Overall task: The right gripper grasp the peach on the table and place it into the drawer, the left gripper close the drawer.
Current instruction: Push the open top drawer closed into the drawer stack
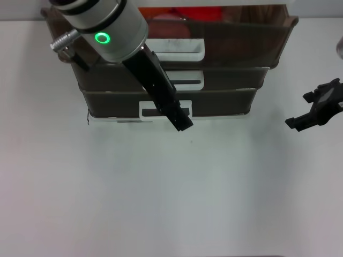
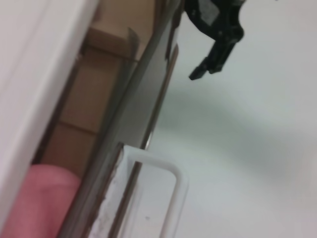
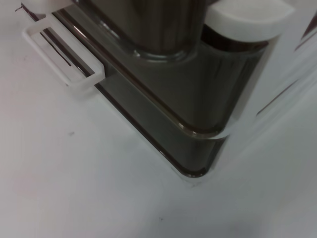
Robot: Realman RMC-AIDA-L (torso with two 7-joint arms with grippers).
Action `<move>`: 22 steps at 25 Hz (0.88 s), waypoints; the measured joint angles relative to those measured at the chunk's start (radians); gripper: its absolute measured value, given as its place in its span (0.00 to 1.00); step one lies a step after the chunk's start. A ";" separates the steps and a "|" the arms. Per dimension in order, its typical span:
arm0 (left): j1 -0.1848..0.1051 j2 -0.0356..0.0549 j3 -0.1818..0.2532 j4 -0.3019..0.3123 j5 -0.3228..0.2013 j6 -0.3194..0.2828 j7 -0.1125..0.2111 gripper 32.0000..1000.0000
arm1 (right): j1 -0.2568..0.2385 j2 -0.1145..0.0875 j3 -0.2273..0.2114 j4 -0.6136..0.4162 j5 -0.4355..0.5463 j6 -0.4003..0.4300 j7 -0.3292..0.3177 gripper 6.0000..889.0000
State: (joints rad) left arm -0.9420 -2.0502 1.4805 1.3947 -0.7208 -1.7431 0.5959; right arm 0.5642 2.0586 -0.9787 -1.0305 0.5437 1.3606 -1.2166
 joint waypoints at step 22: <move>-0.023 0.0034 -0.073 -0.095 0.012 0.066 0.054 0.88 | 0.005 0.000 0.000 0.001 0.001 -0.003 0.012 0.97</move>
State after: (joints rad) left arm -0.9649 -2.0468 1.4076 1.2994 -0.7086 -1.6769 0.6498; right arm 0.5693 2.0585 -0.9786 -1.0292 0.5446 1.3578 -1.2041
